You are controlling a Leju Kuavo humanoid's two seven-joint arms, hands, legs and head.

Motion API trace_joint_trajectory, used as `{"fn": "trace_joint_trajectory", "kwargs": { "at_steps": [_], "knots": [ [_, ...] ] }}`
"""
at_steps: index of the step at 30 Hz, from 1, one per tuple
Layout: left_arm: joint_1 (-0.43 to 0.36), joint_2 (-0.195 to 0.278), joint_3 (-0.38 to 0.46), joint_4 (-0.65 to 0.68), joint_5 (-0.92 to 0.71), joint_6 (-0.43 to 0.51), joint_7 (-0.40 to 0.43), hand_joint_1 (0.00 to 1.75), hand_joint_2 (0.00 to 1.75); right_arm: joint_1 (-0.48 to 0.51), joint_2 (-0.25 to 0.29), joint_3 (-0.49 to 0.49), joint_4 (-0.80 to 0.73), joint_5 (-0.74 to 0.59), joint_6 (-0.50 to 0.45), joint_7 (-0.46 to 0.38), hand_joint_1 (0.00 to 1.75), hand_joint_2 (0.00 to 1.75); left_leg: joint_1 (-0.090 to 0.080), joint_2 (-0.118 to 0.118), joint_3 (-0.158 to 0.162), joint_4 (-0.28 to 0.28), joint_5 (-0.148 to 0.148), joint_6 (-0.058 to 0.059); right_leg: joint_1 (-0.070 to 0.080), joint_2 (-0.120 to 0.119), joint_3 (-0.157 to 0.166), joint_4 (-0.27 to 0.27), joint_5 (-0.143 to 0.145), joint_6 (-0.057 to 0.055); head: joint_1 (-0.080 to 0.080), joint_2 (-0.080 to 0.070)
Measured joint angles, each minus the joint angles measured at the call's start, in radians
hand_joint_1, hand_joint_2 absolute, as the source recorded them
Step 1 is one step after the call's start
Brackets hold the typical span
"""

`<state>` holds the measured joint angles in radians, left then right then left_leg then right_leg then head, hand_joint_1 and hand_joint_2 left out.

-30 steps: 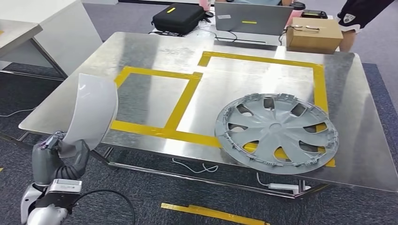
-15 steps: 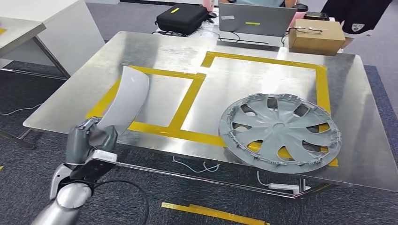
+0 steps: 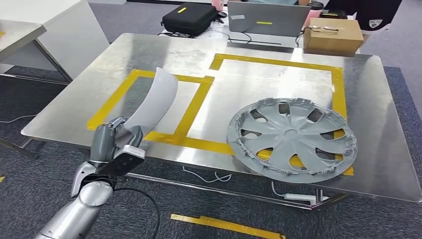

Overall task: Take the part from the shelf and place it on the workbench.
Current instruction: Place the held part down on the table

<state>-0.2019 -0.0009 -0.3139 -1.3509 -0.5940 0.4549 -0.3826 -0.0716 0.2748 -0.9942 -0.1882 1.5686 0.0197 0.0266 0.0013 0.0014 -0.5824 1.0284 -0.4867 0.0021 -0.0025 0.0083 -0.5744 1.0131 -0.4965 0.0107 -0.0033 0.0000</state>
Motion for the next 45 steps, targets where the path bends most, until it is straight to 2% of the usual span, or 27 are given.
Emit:
{"fn": "trace_joint_trajectory", "kwargs": {
  "at_steps": [2,4,6,7,8,10,12,14,16,17,19,21,22,23,25,26,27,31,33,35,36,37,38,40,41,42,45],
  "knots": [
    [-0.041,-0.002,-0.008,0.038,-0.011,-0.006,0.021,1.75,1.75,0.000,0.001,0.005,0.000,0.000,0.002,0.002,0.00,0.00,0.002,0.000,-0.025,0.062,-0.039,-0.010,-0.003,-0.004,0.002,-0.003,0.002,-0.011,-0.004,0.000],
    [-0.091,-0.005,-0.017,0.095,-0.026,-0.012,0.042,1.75,1.75,0.000,0.001,0.013,0.000,0.000,0.005,0.003,0.00,0.00,0.005,0.000,-0.082,0.192,-0.100,-0.018,-0.002,-0.007,0.002,-0.003,0.003,-0.018,-0.008,0.000],
    [-0.136,-0.011,-0.025,0.160,-0.047,-0.012,0.064,1.75,1.75,-0.001,0.001,0.020,-0.001,0.000,0.008,0.009,0.00,0.00,0.006,0.000,-0.120,0.280,-0.120,-0.019,-0.001,-0.006,0.002,-0.003,0.003,-0.019,-0.008,0.000],
    [-0.159,-0.015,-0.029,0.195,-0.061,-0.008,0.076,1.75,1.75,-0.002,0.001,0.024,-0.001,0.000,0.010,0.015,0.00,0.00,0.006,0.000,-0.116,0.270,-0.101,-0.016,0.000,-0.004,0.003,-0.003,0.003,-0.020,-0.008,0.000],
    [-0.185,-0.021,-0.033,0.232,-0.076,-0.002,0.087,1.75,1.75,-0.004,0.001,0.027,-0.001,0.000,0.013,0.021,0.00,0.00,0.006,0.000,-0.094,0.222,-0.066,-0.013,0.001,-0.002,0.005,-0.002,0.003,-0.020,-0.008,0.000],
    [-0.246,-0.034,-0.039,0.312,-0.106,0.012,0.106,1.75,1.75,-0.007,0.001,0.034,-0.001,0.000,0.017,0.033,0.00,0.00,0.004,0.000,-0.035,0.086,-0.001,-0.003,0.003,0.000,0.005,-0.001,0.003,-0.017,-0.007,0.000],
    [-0.308,-0.049,-0.045,0.389,-0.133,0.021,0.128,1.75,1.75,-0.009,0.001,0.042,-0.001,0.000,0.020,0.038,0.00,0.00,0.000,-0.001,-0.005,0.010,0.014,0.004,0.007,0.000,-0.002,0.001,0.006,-0.009,-0.006,0.000],
    [-0.360,-0.064,-0.051,0.465,-0.156,0.021,0.153,1.75,1.75,-0.010,0.001,0.049,-0.001,0.000,0.021,0.040,0.00,0.00,0.001,-0.001,-0.004,-0.003,0.010,0.009,0.009,-0.001,-0.007,-0.001,0.009,0.001,-0.006,0.000],
    [-0.409,-0.080,-0.055,0.536,-0.174,0.012,0.180,1.75,1.75,-0.010,0.001,0.053,-0.002,0.000,0.023,0.041,0.00,0.00,0.006,0.000,-0.002,-0.010,0.016,0.019,0.009,0.001,-0.020,0.016,-0.005,0.011,-0.005,0.000],
    [-0.434,-0.089,-0.057,0.568,-0.184,0.005,0.194,1.75,1.75,-0.011,0.001,0.055,-0.002,0.000,0.024,0.041,0.00,0.00,0.009,0.001,-0.001,-0.015,0.019,0.024,0.009,0.002,-0.038,0.051,-0.026,0.016,-0.003,0.000],
    [-0.478,-0.103,-0.067,0.627,-0.207,-0.010,0.223,1.75,1.75,-0.014,0.001,0.059,-0.004,-0.005,0.024,0.046,0.00,0.00,0.009,0.001,-0.002,-0.015,0.020,0.029,0.008,0.002,-0.097,0.173,-0.083,0.024,0.001,0.000],
    [-0.505,-0.114,-0.078,0.682,-0.232,-0.014,0.249,1.75,1.75,-0.018,0.001,0.060,-0.005,-0.017,0.015,0.059,0.00,0.00,0.007,0.002,-0.001,-0.014,0.019,0.030,0.008,0.002,-0.143,0.269,-0.106,0.029,0.001,0.000],
    [-0.514,-0.119,-0.083,0.706,-0.246,-0.012,0.260,1.75,1.75,-0.018,0.001,0.060,-0.006,-0.024,0.007,0.068,0.00,0.00,0.007,0.002,-0.001,-0.013,0.019,0.031,0.007,0.001,-0.143,0.267,-0.091,0.031,0.001,0.000],
    [-0.522,-0.123,-0.088,0.726,-0.260,-0.009,0.270,1.75,1.75,-0.018,0.001,0.060,-0.006,-0.032,-0.001,0.075,0.00,0.00,0.007,0.001,0.000,-0.012,0.017,0.030,0.004,-0.001,-0.125,0.225,-0.059,0.032,0.001,0.000],
    [-0.538,-0.128,-0.098,0.756,-0.283,-0.002,0.284,1.75,1.75,-0.014,0.001,0.060,-0.005,-0.044,-0.016,0.080,0.00,0.00,0.006,-0.002,0.000,-0.009,0.013,0.024,-0.001,-0.004,-0.065,0.096,0.005,0.033,0.002,0.000],
    [-0.546,-0.129,-0.101,0.767,-0.291,0.001,0.289,1.75,1.75,-0.012,0.001,0.060,-0.005,-0.048,-0.020,0.079,0.00,0.00,0.003,-0.003,-0.003,-0.005,0.012,0.020,-0.002,-0.004,-0.040,0.045,0.018,0.030,0.002,0.000],
    [-0.552,-0.130,-0.104,0.776,-0.295,0.003,0.292,1.75,1.75,-0.009,0.001,0.060,-0.005,-0.051,-0.023,0.077,0.00,0.00,0.001,-0.004,-0.007,-0.002,0.012,0.016,-0.003,-0.004,-0.027,0.017,0.020,0.027,0.001,0.000],
    [-0.562,-0.132,-0.114,0.804,-0.305,0.006,0.303,1.75,1.75,-0.003,0.001,0.059,-0.004,-0.058,-0.030,0.075,0.00,0.00,0.000,-0.004,-0.016,0.014,0.001,-0.001,-0.005,0.001,-0.020,0.007,0.014,0.005,-0.002,0.000],
    [-0.570,-0.131,-0.119,0.814,-0.331,0.010,0.334,1.75,1.75,-0.002,0.001,0.058,-0.004,-0.072,-0.048,0.085,0.00,0.00,0.002,-0.004,-0.051,0.093,-0.043,-0.011,-0.009,-0.001,-0.017,0.004,0.014,-0.007,-0.005,0.000],
    [-0.575,-0.128,-0.127,0.828,-0.367,0.015,0.383,1.75,1.75,-0.001,0.001,0.052,-0.004,-0.094,-0.077,0.099,0.00,0.00,0.003,-0.004,-0.114,0.224,-0.094,-0.017,-0.009,-0.002,-0.017,0.004,0.013,-0.012,-0.007,0.000],
    [-0.575,-0.126,-0.130,0.836,-0.380,0.012,0.404,1.75,1.75,0.001,0.001,0.046,-0.004,-0.108,-0.092,0.106,0.00,0.00,0.003,-0.004,-0.137,0.269,-0.104,-0.018,-0.009,-0.001,-0.017,0.004,0.012,-0.013,-0.007,0.000],
    [-0.575,-0.123,-0.132,0.843,-0.390,0.006,0.420,1.75,1.75,0.002,0.001,0.039,-0.004,-0.122,-0.108,0.110,0.00,0.00,0.003,-0.004,-0.145,0.280,-0.094,-0.016,-0.008,-0.001,-0.016,0.005,0.012,-0.013,-0.007,0.000],
    [-0.575,-0.119,-0.134,0.849,-0.395,-0.003,0.430,1.75,1.75,0.003,0.001,0.030,-0.005,-0.138,-0.123,0.115,0.00,0.00,0.003,-0.004,-0.135,0.252,-0.067,-0.014,-0.008,0.000,-0.016,0.005,0.012,-0.013,-0.007,0.000],
    [-0.578,-0.112,-0.135,0.857,-0.400,-0.022,0.437,1.75,1.75,0.003,0.001,0.010,-0.005,-0.166,-0.154,0.125,0.00,0.00,0.001,-0.004,-0.079,0.124,0.005,-0.003,-0.006,0.002,-0.014,0.005,0.012,-0.012,-0.006,0.000],
    [-0.580,-0.109,-0.135,0.859,-0.401,-0.031,0.436,1.75,1.75,0.003,0.000,0.000,-0.005,-0.180,-0.166,0.126,0.00,0.00,-0.001,-0.004,-0.053,0.065,0.027,0.002,-0.005,0.002,-0.014,0.006,0.011,-0.009,-0.006,0.000],
    [-0.583,-0.108,-0.135,0.861,-0.402,-0.040,0.432,1.75,1.75,0.002,-0.002,-0.011,-0.005,-0.197,-0.172,0.122,0.00,0.00,-0.003,-0.004,-0.037,0.026,0.035,0.006,-0.003,0.001,-0.017,0.006,0.011,-0.006,-0.006,0.000],
    [-0.589,-0.114,-0.135,0.867,-0.409,-0.068,0.427,1.75,1.75,-0.001,-0.034,-0.052,-0.006,-0.252,-0.139,0.094,0.00,0.00,-0.005,-0.005,-0.031,-0.002,0.031,0.016,-0.004,-0.003,-0.024,0.004,0.012,0.012,-0.006,0.000]
  ]
}}
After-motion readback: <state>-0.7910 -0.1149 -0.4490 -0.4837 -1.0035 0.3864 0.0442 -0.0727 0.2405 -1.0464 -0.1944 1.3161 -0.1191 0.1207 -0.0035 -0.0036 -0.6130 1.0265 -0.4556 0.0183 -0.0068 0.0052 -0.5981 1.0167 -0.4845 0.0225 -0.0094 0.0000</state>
